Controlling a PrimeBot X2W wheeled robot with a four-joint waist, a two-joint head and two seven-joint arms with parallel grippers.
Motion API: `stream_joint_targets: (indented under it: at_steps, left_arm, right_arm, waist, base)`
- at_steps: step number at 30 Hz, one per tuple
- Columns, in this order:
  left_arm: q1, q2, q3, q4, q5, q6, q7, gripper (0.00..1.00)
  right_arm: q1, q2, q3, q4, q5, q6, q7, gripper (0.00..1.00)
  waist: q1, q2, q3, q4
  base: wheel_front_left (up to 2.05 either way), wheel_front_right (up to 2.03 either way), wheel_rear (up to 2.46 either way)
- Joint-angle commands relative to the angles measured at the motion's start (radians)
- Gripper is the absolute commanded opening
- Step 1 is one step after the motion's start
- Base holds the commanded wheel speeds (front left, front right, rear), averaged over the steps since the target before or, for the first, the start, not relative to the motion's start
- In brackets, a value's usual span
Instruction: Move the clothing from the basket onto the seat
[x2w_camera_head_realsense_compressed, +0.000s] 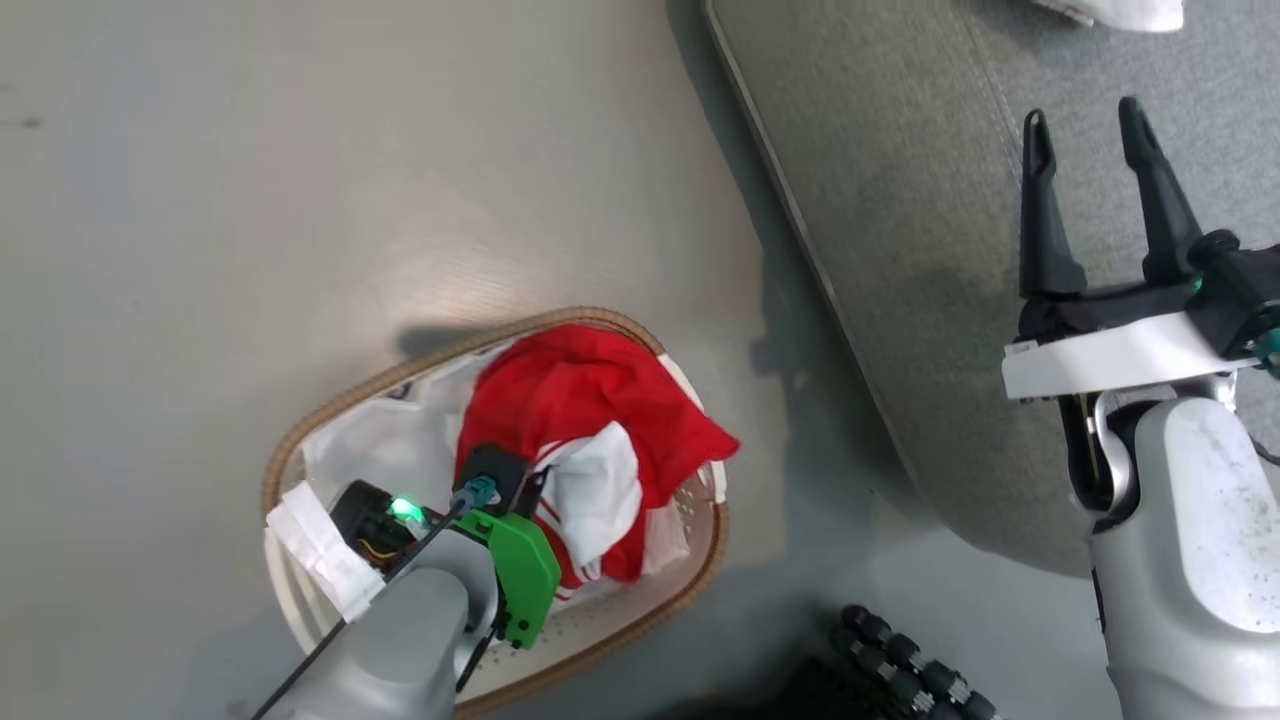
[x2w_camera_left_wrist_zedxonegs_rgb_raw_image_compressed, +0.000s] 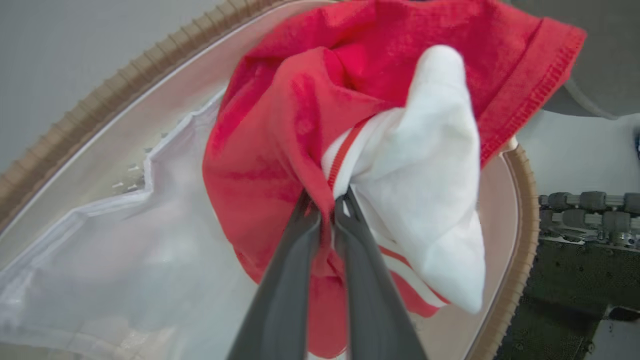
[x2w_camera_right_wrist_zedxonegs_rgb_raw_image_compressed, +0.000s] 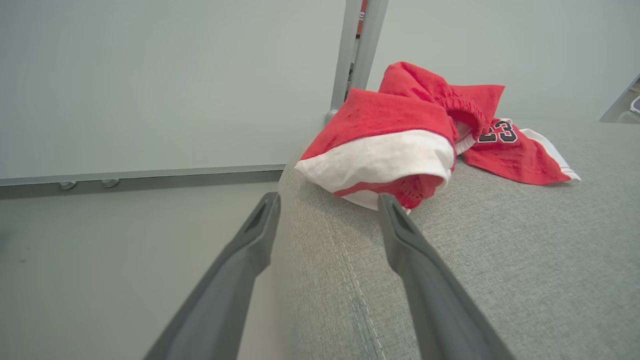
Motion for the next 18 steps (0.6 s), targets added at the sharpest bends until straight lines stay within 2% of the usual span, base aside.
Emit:
stream_joint_targets:
  at_steps: [1,7,13,18]
  left_arm:
    - [0.024,-0.001,0.004,-0.023,-0.013,-0.008,-0.01,0.0]
    - [0.059,0.007,-0.009,-0.151,-0.018,-0.02,-0.016,0.0]
    - [0.058,0.077,-0.027,-0.316,0.021,-0.023,-0.017,0.0]
    - [-0.003,0.157,-0.045,-0.409,0.042,-0.024,-0.017,0.0]
  right_arm:
    - [0.023,-0.003,-0.006,0.011,-0.019,-0.001,0.0,1.0]
    - [0.07,-0.004,-0.02,0.045,-0.08,-0.001,0.0,1.0]
    - [0.123,-0.004,-0.029,0.077,-0.122,-0.001,0.0,1.0]
    - [0.163,-0.004,-0.021,0.105,-0.145,-0.001,0.0,1.0]
  waist:
    - [-0.0001,-0.0001,-0.111,0.082]
    - [-0.0001,-0.0001,-0.247,0.155]
    - [-0.0001,-0.0001,-0.386,0.215]
    - [-0.0001,-0.0001,-0.489,0.251]
  base:
    - [0.0,0.0,0.0]
    - [0.0,0.0,0.0]
    - [0.0,0.0,0.0]
    - [0.0,0.0,0.0]
